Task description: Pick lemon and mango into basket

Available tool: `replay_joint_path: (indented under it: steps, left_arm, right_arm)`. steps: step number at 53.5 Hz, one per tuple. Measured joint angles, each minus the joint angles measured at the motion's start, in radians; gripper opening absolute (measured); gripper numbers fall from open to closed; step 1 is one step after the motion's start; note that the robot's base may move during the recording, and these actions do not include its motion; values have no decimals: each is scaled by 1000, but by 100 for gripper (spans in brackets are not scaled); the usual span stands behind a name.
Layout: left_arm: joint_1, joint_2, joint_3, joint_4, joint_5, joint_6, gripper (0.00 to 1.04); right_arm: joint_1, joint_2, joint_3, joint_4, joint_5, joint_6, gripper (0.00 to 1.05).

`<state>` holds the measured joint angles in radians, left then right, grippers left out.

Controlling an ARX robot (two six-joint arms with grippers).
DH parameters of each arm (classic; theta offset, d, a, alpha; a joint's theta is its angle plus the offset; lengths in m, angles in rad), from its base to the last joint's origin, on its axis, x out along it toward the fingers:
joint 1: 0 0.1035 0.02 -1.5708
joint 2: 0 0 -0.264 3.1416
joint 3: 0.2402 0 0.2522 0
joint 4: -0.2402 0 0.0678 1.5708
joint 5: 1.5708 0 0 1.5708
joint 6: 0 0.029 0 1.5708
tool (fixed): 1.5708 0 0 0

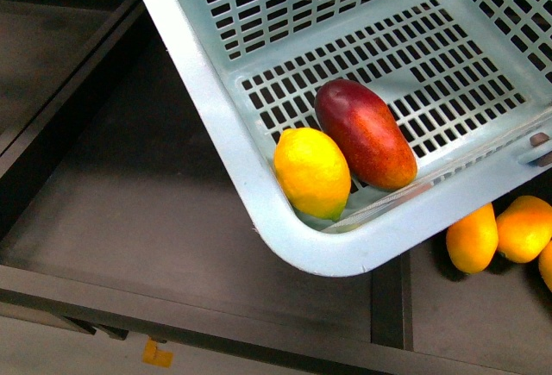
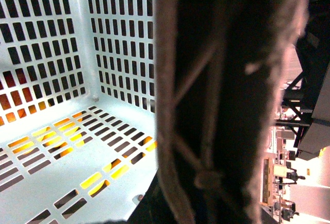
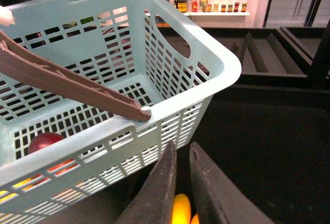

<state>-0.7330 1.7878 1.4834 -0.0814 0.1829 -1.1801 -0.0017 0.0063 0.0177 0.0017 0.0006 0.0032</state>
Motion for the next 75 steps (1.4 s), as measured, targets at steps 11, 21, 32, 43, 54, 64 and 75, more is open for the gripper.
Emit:
replay_joint_path:
  steps: [11, 21, 32, 43, 54, 64, 75]
  left_arm:
    - [0, 0, 0, 0, 0, -1, 5]
    - [-33, 9, 51, -201, -392, -10, 5]
    - [106, 59, -43, -36, -463, -48, 5]
    - [272, 226, -12, 62, -396, -237, 5]
    - [373, 420, 217, -14, -354, -309, 5]
    - [414, 523, 320, -79, -306, -381, 5]
    - [414, 518, 272, -55, -265, -380, 11]
  right_arm:
    - [0, 0, 0, 0, 0, 0, 58]
    - [0, 0, 0, 0, 0, 0, 97]
    - [0, -1, 0, 0, 0, 0, 96]
    - [0, -1, 0, 0, 0, 0, 96]
    - [0, -1, 0, 0, 0, 0, 96]
    - [0, -1, 0, 0, 0, 0, 96]
    - [0, -1, 0, 0, 0, 0, 96]
